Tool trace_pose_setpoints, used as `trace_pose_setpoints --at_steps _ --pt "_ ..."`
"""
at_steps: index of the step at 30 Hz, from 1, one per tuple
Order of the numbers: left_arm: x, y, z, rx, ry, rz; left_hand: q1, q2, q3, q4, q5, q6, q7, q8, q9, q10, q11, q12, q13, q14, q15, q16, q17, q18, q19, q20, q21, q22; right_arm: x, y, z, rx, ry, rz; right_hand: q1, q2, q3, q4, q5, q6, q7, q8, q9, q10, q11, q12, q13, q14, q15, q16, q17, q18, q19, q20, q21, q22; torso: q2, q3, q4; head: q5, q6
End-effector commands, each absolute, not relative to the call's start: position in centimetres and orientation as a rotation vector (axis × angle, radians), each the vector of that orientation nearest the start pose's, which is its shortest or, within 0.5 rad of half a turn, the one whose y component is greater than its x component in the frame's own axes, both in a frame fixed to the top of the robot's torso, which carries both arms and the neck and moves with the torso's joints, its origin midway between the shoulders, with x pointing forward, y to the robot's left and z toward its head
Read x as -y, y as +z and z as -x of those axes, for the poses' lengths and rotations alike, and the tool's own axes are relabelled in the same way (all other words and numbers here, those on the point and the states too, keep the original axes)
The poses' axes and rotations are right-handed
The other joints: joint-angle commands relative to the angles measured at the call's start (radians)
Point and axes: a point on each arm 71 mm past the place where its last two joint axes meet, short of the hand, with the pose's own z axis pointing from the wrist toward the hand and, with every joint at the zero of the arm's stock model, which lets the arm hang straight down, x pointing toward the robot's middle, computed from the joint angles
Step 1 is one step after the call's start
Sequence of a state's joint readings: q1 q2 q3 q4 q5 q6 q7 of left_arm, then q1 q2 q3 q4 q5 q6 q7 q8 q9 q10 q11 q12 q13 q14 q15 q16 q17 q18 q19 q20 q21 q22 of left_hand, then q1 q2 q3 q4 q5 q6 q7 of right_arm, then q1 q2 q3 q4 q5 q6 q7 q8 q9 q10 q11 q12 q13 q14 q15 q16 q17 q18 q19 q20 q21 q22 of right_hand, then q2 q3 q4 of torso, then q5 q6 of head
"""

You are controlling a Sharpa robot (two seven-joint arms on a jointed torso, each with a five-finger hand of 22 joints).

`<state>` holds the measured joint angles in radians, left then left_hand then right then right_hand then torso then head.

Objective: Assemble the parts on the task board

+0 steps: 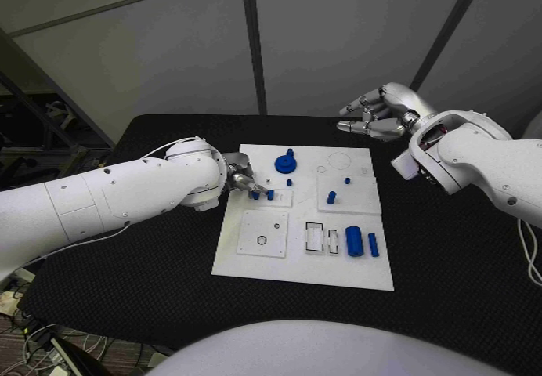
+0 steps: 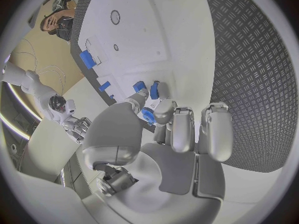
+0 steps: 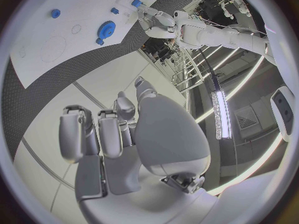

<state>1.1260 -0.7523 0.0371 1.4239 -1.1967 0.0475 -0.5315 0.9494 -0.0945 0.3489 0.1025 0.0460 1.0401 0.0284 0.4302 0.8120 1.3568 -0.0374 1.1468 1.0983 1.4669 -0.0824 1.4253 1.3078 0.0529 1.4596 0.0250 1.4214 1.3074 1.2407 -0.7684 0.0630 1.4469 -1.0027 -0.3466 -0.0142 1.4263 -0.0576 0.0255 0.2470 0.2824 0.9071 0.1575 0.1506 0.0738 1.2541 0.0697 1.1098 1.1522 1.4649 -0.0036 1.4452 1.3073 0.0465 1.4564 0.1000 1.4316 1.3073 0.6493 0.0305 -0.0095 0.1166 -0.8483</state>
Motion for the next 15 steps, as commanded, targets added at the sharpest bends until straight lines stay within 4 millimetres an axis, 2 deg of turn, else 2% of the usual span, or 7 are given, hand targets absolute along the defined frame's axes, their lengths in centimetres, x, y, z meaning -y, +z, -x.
trace_pose_setpoints --at_steps 1,5,15 --pt "-20.46 -23.66 -49.38 -2.209 -0.355 0.223 -0.014 -0.002 -0.027 0.012 0.003 0.005 0.001 0.006 0.003 0.003 0.0 0.004 0.002 0.061 -0.008 0.003 0.105 -0.01 0.008 -0.001 0.004 0.135 18.83 -13.0 -51.95 -1.584 0.958 -0.257 -0.002 0.003 -0.004 0.001 0.004 0.005 0.0 0.004 -0.002 -0.006 -0.001 -0.003 -0.001 0.064 -0.006 -0.005 0.095 0.006 -0.004 -0.003 -0.005 0.03 0.0 0.0001 -0.0001 0.0 -0.001" --pt "-20.51 -23.62 -49.41 -2.201 -0.355 0.23 -0.023 0.002 -0.059 0.026 0.003 0.003 0.0 0.01 0.006 0.004 -0.001 0.008 0.005 0.061 -0.008 0.004 0.106 -0.011 0.01 -0.002 0.007 0.138 18.84 -13.01 -51.96 -1.584 0.958 -0.257 -0.002 0.003 -0.004 0.001 0.004 0.005 0.0 0.004 -0.002 -0.006 -0.001 -0.003 -0.001 0.064 -0.006 -0.005 0.095 0.006 -0.004 -0.003 -0.005 0.03 0.0 -0.0001 0.0 0.0 -0.001" --pt "-20.55 -23.51 -49.46 -2.184 -0.359 0.242 -0.022 0.007 -0.075 0.032 0.004 0.002 -0.001 0.013 0.008 0.004 -0.002 0.008 0.005 0.061 -0.009 0.004 0.106 -0.011 0.01 -0.003 0.006 0.138 18.83 -13.02 -51.98 -1.584 0.958 -0.258 -0.002 0.003 -0.004 0.001 0.004 0.005 0.0 0.004 -0.002 -0.006 -0.001 -0.003 -0.001 0.064 -0.006 -0.005 0.095 0.006 -0.004 -0.003 -0.005 0.03 0.0 0.0 0.0 0.0 -0.001"
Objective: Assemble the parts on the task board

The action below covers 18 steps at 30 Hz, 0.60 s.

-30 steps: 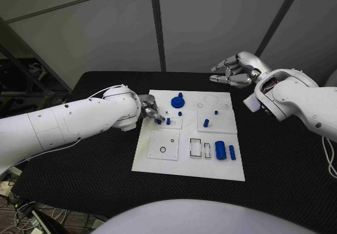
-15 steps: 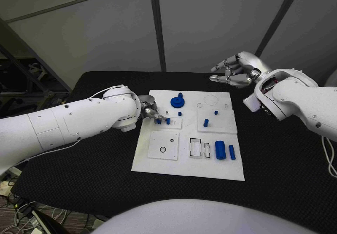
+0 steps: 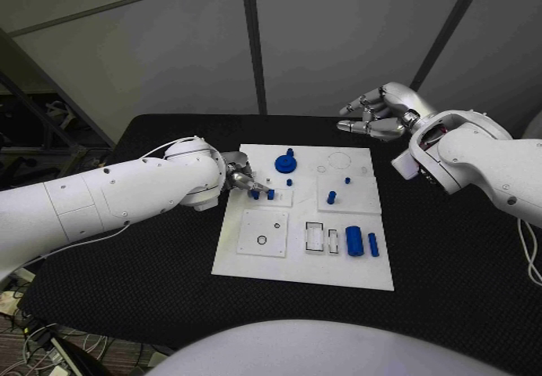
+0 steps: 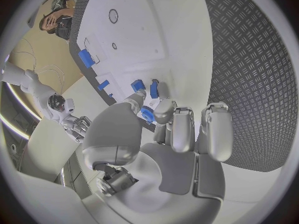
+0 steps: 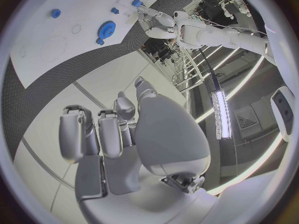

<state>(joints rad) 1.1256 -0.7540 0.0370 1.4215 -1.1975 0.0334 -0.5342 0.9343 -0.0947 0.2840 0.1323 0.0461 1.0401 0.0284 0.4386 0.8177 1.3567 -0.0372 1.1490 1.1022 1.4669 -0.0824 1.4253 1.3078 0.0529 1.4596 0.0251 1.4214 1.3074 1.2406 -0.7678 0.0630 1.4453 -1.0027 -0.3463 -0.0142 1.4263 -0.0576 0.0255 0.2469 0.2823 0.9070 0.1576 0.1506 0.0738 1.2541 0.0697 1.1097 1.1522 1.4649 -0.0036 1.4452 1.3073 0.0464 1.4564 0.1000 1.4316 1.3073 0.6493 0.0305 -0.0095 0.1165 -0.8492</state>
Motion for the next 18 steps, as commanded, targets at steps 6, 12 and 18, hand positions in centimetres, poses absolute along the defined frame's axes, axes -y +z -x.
trace_pose_setpoints --at_steps 6,12,18 --pt "-20.54 -23.36 -49.48 -2.165 -0.366 0.255 -0.003 0.017 -0.016 0.006 0.004 0.002 -0.002 0.006 0.004 0.005 -0.002 0.007 0.002 0.061 -0.009 0.004 0.106 -0.011 0.01 -0.003 0.006 0.138 18.86 -13.03 -51.99 -1.585 0.957 -0.258 -0.003 0.003 -0.005 0.002 0.003 0.004 0.0 0.004 -0.002 -0.007 -0.001 -0.002 -0.002 0.064 -0.006 -0.005 0.095 0.006 -0.004 -0.003 -0.005 0.031 0.0 -0.0001 0.0001 0.0 0.001" --pt "-20.46 -23.27 -49.42 -2.161 -0.379 0.269 0.001 0.023 -0.019 0.007 0.004 0.001 -0.002 0.007 0.004 0.005 -0.002 0.007 0.002 0.062 -0.01 0.004 0.106 -0.011 0.011 -0.003 0.006 0.139 18.87 -13.05 -52.02 -1.585 0.956 -0.258 -0.003 0.003 -0.005 0.002 0.003 0.004 0.0 0.004 -0.002 -0.007 -0.001 -0.002 -0.002 0.064 -0.006 -0.005 0.095 0.006 -0.004 -0.003 -0.005 0.031 0.0 0.0002 -0.0006 0.0 0.0" --pt "-20.5 -23.29 -49.39 -2.167 -0.38 0.27 0.003 0.026 -0.021 0.008 0.004 0.001 -0.002 0.008 0.005 0.005 -0.003 0.008 0.002 0.062 -0.01 0.004 0.106 -0.011 0.011 -0.003 0.007 0.139 18.88 -13.07 -52.05 -1.586 0.955 -0.258 -0.003 0.003 -0.005 0.002 0.003 0.004 0.0 0.004 -0.002 -0.007 -0.001 -0.002 -0.002 0.064 -0.006 -0.005 0.095 0.006 -0.004 -0.003 -0.005 0.031 0.0 0.0001 -0.0001 0.0 0.0"
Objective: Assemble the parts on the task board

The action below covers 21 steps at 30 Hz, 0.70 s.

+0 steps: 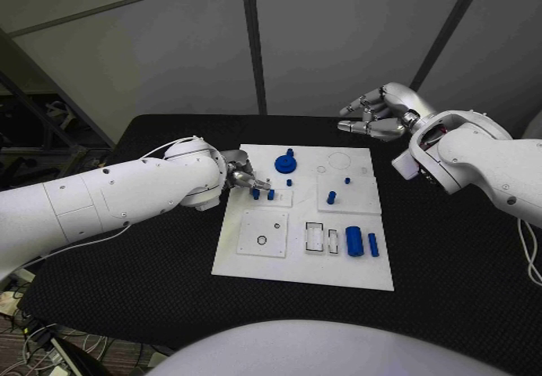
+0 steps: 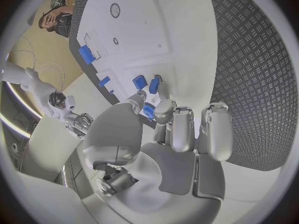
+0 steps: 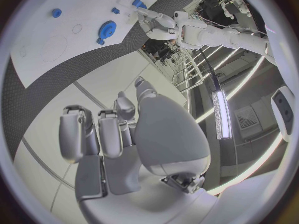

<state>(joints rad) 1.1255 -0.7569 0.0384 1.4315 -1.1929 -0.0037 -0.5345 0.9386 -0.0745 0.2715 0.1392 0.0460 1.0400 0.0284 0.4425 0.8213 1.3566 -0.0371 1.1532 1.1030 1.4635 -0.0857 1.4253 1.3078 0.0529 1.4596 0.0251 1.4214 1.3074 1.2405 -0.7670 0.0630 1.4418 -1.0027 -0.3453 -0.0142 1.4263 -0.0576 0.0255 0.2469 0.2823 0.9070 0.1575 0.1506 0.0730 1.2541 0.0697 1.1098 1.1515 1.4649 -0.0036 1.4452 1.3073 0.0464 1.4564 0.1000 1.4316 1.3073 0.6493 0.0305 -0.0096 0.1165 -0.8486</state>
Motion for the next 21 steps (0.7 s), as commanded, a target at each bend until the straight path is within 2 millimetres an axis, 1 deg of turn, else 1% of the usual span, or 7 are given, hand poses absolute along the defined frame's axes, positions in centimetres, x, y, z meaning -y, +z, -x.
trace_pose_setpoints --at_steps 1,10,21 --pt "-20.54 -23.3 -49.39 -2.168 -0.379 0.27 0.0 0.008 -0.009 0.001 0.004 0.001 -0.002 0.004 0.001 0.005 -0.003 0.004 0.002 0.065 -0.006 0.004 0.106 -0.011 0.011 -0.003 0.007 0.14 18.89 -13.07 -52.05 -1.587 0.955 -0.258 -0.003 0.003 -0.005 0.002 0.003 0.004 0.0 0.004 -0.001 -0.007 -0.001 -0.002 -0.001 0.064 -0.006 -0.005 0.095 0.006 -0.004 -0.003 -0.005 0.031 0.0 0.0003 0.0003 0.0 0.0" --pt "-21.06 -23.41 -49.39 -2.183 -0.365 0.268 0.004 0.013 -0.012 0.002 0.004 0.0 -0.003 0.005 0.002 0.005 -0.003 0.003 0.001 0.065 -0.007 0.004 0.106 -0.011 0.011 -0.003 0.006 0.139 18.99 -13.1 -52.04 -1.591 0.952 -0.26 -0.004 0.004 -0.005 0.003 0.003 0.004 0.0 0.004 -0.001 -0.006 -0.001 -0.001 0.0 0.064 -0.006 -0.005 0.095 0.006 -0.004 -0.004 -0.005 0.031 0.0 0.0002 -0.0002 0.0 0.0" --pt "-21.15 -23.42 -49.38 -2.185 -0.362 0.268 0.012 0.02 -0.015 0.0 0.005 -0.001 -0.003 0.006 0.002 0.005 -0.003 0.004 0.001 0.065 -0.007 0.003 0.106 -0.011 0.011 -0.004 0.006 0.14 19.01 -13.12 -52.05 -1.592 0.951 -0.26 -0.004 0.004 -0.005 0.003 0.003 0.004 0.0 0.004 -0.001 -0.006 -0.001 -0.001 0.0 0.064 -0.006 -0.005 0.095 0.006 -0.004 -0.004 -0.005 0.031 -0.001 -0.0002 0.0 0.001 0.0"
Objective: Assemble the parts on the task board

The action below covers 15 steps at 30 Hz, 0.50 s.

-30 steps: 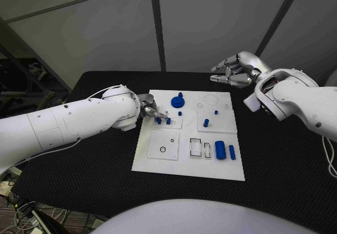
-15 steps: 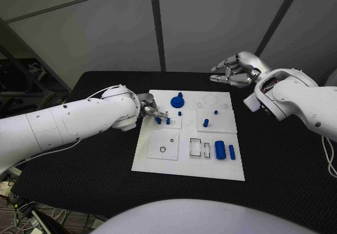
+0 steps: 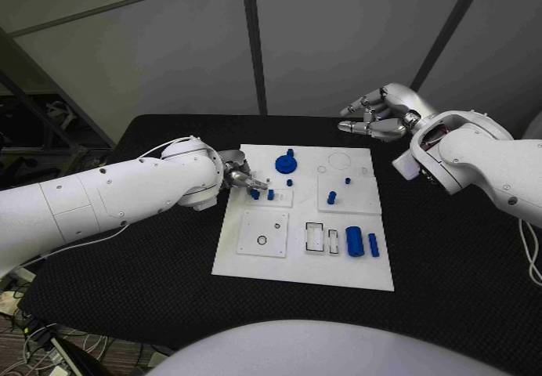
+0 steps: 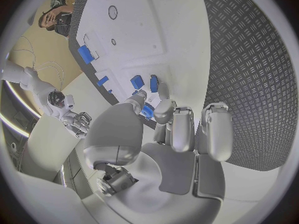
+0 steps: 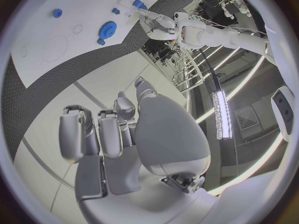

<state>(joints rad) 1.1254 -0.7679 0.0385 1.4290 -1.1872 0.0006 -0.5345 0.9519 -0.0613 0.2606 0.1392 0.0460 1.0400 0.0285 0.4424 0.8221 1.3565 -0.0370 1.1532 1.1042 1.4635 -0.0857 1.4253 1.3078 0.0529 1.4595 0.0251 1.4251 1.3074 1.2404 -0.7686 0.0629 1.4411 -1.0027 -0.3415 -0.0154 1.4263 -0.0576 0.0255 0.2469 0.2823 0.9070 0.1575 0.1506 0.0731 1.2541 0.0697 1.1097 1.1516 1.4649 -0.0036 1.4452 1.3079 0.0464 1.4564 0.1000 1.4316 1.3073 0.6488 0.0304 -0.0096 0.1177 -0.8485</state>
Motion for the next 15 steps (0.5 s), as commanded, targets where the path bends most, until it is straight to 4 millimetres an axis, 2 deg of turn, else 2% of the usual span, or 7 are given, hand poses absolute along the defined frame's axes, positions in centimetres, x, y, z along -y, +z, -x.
trace_pose_setpoints --at_steps 1,15 --pt "-21.11 -23.42 -49.38 -2.184 -0.363 0.268 -0.001 0.007 -0.004 0.0 0.005 -0.001 -0.003 0.006 0.002 0.005 -0.003 0.004 0.0 0.065 -0.007 0.003 0.106 -0.011 0.011 -0.004 0.002 0.14 19.01 -13.12 -52.05 -1.593 0.951 -0.26 -0.004 0.004 -0.005 0.003 0.003 0.004 0.0 0.004 -0.001 -0.006 -0.001 -0.001 0.0 0.064 -0.006 -0.005 0.095 0.006 -0.004 -0.003 -0.005 0.031 0.0 0.0 -0.0001 0.0 0.001" --pt "-20.98 -23.43 -49.19 -2.198 -0.384 0.286 0.008 0.016 -0.007 -0.001 0.005 0.0 -0.004 0.008 0.003 0.008 -0.004 0.009 0.005 0.065 -0.007 0.004 0.106 -0.013 0.015 -0.004 0.007 0.145 19.03 -13.13 -52.05 -1.593 0.95 -0.26 -0.004 0.004 -0.005 0.003 0.003 0.004 0.0 0.004 -0.001 -0.006 -0.001 -0.001 0.0 0.064 -0.006 -0.005 0.095 0.006 -0.004 -0.003 -0.005 0.031 0.0 -0.0001 0.0005 0.001 0.0"
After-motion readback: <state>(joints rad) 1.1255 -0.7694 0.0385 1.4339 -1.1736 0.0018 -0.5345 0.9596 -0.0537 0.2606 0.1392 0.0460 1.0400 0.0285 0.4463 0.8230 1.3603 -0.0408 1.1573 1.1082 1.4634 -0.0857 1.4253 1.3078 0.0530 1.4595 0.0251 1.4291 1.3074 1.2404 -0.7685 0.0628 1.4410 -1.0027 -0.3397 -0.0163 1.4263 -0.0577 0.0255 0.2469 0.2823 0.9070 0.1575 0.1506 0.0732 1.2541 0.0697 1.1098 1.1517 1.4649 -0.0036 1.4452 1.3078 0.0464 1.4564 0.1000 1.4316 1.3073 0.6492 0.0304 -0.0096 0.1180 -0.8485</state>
